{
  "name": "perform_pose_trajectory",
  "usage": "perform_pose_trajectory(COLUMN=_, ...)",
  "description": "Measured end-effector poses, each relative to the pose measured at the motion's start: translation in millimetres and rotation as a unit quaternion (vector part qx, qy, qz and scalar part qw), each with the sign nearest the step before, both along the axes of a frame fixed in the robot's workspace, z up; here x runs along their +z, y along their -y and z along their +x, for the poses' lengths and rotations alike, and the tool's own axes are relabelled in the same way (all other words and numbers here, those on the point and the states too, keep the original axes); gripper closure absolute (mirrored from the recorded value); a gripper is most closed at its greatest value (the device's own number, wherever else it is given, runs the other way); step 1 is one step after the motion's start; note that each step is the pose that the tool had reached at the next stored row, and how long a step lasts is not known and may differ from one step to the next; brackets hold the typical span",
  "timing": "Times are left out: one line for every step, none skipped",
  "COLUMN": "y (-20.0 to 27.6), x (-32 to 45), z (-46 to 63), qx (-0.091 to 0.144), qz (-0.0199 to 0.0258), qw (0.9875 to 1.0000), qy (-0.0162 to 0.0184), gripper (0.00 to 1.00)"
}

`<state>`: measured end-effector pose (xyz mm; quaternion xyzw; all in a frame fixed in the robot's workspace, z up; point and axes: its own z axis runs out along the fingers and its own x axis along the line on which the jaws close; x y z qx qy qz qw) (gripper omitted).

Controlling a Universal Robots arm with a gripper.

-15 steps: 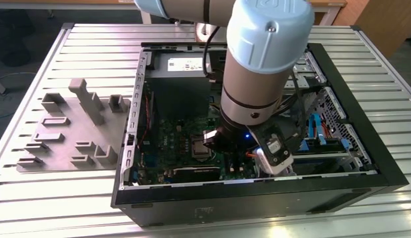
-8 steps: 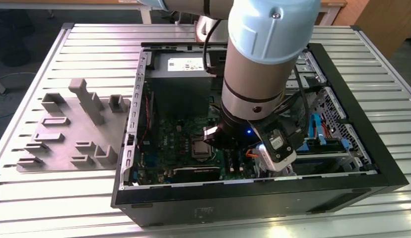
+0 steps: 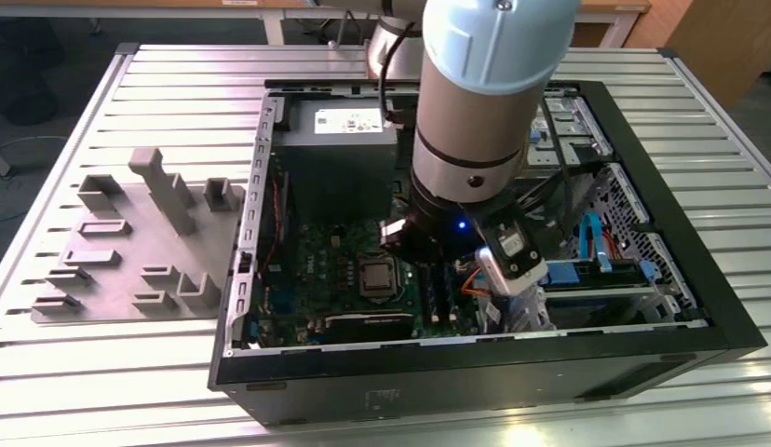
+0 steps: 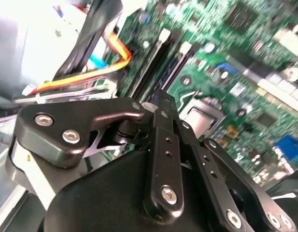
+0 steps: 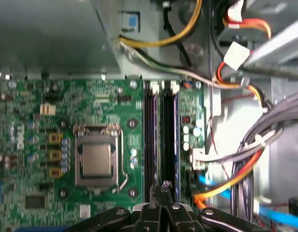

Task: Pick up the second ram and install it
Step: 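Press down the second ram until it locks into place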

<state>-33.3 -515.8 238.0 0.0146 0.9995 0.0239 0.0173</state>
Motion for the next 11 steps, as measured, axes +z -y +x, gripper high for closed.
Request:
perform_pose_trajectory(y=-4.1, x=-0.2, z=0.0, qx=0.000, qz=0.0001, qw=1.0000, qy=0.0000, gripper=0.89)
perform_pose_trajectory(y=-7.9, x=-0.2, z=0.0, qx=0.000, qz=0.0000, qw=1.0000, qy=0.0000, gripper=0.89)
perform_pose_trajectory(y=-11.7, x=-0.3, z=0.0, qx=0.000, qz=0.0000, qw=1.0000, qy=0.0000, gripper=0.89)
perform_pose_trajectory(y=-15.1, x=-0.4, z=0.0, qx=0.000, qz=0.0001, qw=1.0000, qy=0.0000, gripper=0.89)
perform_pose_trajectory(y=-17.5, x=-0.5, z=0.0, qx=0.000, qz=0.0001, qw=1.0000, qy=0.0000, gripper=0.89)
perform_pose_trajectory(y=-18.3, x=-0.4, z=0.1, qx=0.000, qz=0.0001, qw=1.0000, qy=0.0000, gripper=0.89)
perform_pose_trajectory(y=-18.3, x=-0.1, z=0.1, qx=0.000, qz=-0.0001, qw=1.0000, qy=0.0000, gripper=0.89)
perform_pose_trajectory(y=-18.3, x=1.3, z=0.0, qx=0.000, qz=-0.0002, qw=1.0000, qy=-0.0001, gripper=0.89)
perform_pose_trajectory(y=-18.3, x=3.0, z=0.1, qx=0.000, qz=-0.0001, qw=1.0000, qy=0.0000, gripper=0.89)
perform_pose_trajectory(y=-18.4, x=5.5, z=0.0, qx=0.000, qz=-0.0001, qw=1.0000, qy=0.0000, gripper=0.89)
perform_pose_trajectory(y=-18.3, x=7.5, z=0.0, qx=0.000, qz=-0.0001, qw=1.0000, qy=0.0000, gripper=0.89)
